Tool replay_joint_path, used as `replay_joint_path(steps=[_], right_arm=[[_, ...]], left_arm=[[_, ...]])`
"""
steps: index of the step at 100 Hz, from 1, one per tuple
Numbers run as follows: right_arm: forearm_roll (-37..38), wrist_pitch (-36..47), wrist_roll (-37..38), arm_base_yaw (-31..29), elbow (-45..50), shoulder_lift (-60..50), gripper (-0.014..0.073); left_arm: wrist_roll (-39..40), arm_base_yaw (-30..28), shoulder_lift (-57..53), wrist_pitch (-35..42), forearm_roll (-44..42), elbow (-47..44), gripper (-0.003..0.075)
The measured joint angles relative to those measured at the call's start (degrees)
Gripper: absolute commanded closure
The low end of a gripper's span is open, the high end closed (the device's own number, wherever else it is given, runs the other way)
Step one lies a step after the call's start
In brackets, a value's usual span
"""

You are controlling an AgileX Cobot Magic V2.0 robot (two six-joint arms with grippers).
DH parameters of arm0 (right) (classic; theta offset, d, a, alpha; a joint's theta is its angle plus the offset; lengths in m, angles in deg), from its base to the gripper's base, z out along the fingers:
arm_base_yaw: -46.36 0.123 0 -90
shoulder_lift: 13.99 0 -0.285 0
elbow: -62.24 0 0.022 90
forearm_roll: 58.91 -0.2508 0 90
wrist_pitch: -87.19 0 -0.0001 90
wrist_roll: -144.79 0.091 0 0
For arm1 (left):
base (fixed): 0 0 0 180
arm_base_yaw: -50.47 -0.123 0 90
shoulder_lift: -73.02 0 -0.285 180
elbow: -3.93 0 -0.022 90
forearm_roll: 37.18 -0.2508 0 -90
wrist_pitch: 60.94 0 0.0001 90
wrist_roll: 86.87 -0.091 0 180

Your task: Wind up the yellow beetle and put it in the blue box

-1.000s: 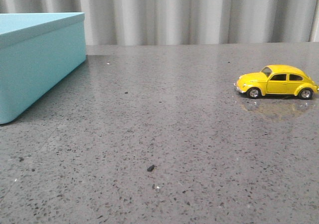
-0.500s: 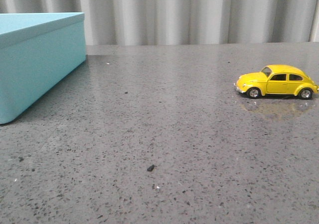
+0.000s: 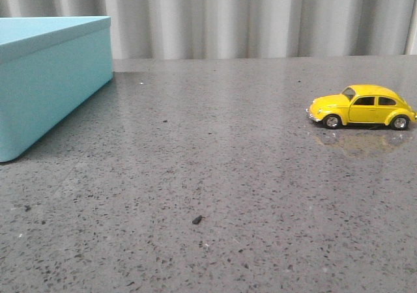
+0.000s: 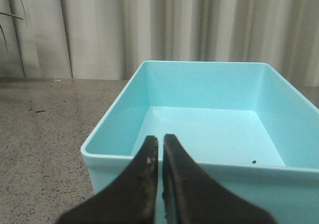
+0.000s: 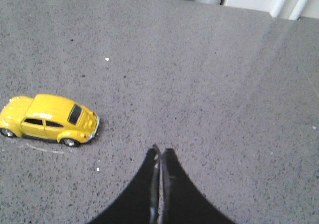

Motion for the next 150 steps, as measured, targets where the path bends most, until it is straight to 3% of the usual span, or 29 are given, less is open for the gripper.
replay_joint_path(steps=[28, 72, 112, 150], right_arm=[[-5.6, -9.38, 0.0, 0.08, -11.2, 7.85, 0.0655], [-11.87, -26.34, 0.0, 5.09, -30.26, 34.21, 0.0655], [-14.97, -32.52, 0.0, 9.91, -44.75, 51.54, 0.0655], [-16.14, -34.49, 0.0, 11.7, -48.73, 61.07, 0.0655]], left_arm=[[0.0, 0.0, 0.0, 0.06, -0.13, 0.04, 0.0741], [0.0, 0.0, 0.0, 0.06, -0.13, 0.04, 0.0741], [-0.1, 0.0, 0.0, 0.06, -0.13, 0.04, 0.0741], [-0.1, 0.0, 0.0, 0.06, -0.13, 0.04, 0.0741]])
